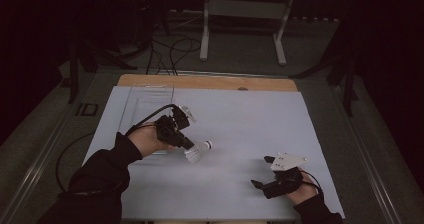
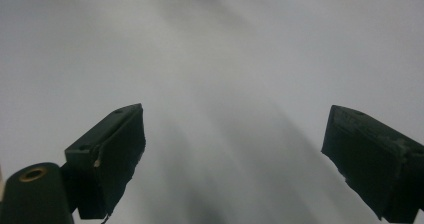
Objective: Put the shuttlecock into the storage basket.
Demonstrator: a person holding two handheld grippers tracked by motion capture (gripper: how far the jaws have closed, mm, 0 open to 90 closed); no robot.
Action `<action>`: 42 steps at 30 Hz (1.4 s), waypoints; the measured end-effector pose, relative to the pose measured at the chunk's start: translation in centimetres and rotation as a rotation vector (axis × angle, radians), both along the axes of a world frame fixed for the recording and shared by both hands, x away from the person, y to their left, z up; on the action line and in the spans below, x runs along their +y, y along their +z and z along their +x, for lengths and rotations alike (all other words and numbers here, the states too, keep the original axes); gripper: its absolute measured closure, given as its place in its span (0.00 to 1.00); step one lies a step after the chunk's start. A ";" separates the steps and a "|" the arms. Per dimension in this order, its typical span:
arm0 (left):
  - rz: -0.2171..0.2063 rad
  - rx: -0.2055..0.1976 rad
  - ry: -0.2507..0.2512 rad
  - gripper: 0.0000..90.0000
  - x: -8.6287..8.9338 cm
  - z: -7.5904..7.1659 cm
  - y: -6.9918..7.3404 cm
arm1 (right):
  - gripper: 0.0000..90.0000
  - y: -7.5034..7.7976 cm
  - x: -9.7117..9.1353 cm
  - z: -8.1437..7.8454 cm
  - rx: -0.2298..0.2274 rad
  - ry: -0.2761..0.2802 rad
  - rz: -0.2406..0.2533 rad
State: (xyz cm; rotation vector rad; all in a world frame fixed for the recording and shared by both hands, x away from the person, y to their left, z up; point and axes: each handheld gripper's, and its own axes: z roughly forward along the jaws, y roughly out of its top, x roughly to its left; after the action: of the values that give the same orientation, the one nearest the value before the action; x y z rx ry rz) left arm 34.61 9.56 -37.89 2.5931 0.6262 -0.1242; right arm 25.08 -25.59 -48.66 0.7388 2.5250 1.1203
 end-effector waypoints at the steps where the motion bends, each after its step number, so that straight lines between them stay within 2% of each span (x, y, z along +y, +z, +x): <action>1: -0.002 -0.001 0.004 1.00 0.2 0.1 0.1 | 0.11 -0.2 -0.1 -0.1 -0.004 -0.007 -0.002; 7: -0.004 -0.019 0.047 1.00 1.8 0.7 1.0 | 0.11 -0.6 -0.3 -0.2 0.004 -0.014 0.003; 14: -0.007 -0.043 0.104 1.00 3.9 1.4 2.3 | 0.11 -1.3 -0.3 -0.2 0.044 -0.018 -0.038; 16: -0.010 -0.045 0.121 1.00 4.4 1.5 2.5 | 0.11 -1.4 -0.2 -0.4 0.015 -0.036 -0.051; 17: -0.010 -0.046 0.129 1.00 4.7 1.6 2.6 | 0.11 -1.4 -0.2 -0.6 0.000 -0.046 -0.049; 19: -0.012 -0.053 0.144 1.00 5.2 1.7 2.8 | 0.11 -1.4 -0.4 -0.7 -0.002 -0.056 -0.024; 21: -0.013 -0.060 0.157 1.00 5.7 1.8 3.0 | 0.11 -1.4 -0.4 -0.7 -0.007 -0.063 -0.034; 24: -0.010 -0.068 0.170 1.00 6.2 1.8 3.1 | 0.11 -1.6 -0.5 -0.7 0.005 -0.055 -0.037; 25: -0.013 -0.069 0.181 1.00 6.6 1.9 3.2 | 0.11 -1.8 -0.7 -0.6 0.028 -0.047 -0.022; 29: -0.016 -0.076 0.203 1.00 7.5 2.1 3.5 | 0.11 -1.6 -0.9 -0.5 0.043 -0.051 0.005; 38: -0.022 -0.095 0.257 1.00 9.3 2.7 4.6 | 0.11 -1.6 -0.7 -0.6 0.040 -0.038 0.001; 42: -0.017 -0.116 0.286 1.00 10.0 2.9 5.2 | 0.11 -1.7 -0.6 -0.6 0.039 -0.034 -0.002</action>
State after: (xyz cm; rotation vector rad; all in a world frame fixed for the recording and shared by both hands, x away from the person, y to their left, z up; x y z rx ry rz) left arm 37.46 19.60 -32.72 2.4431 0.9381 0.1113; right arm 24.43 -26.20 -50.34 0.8074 2.5354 1.1027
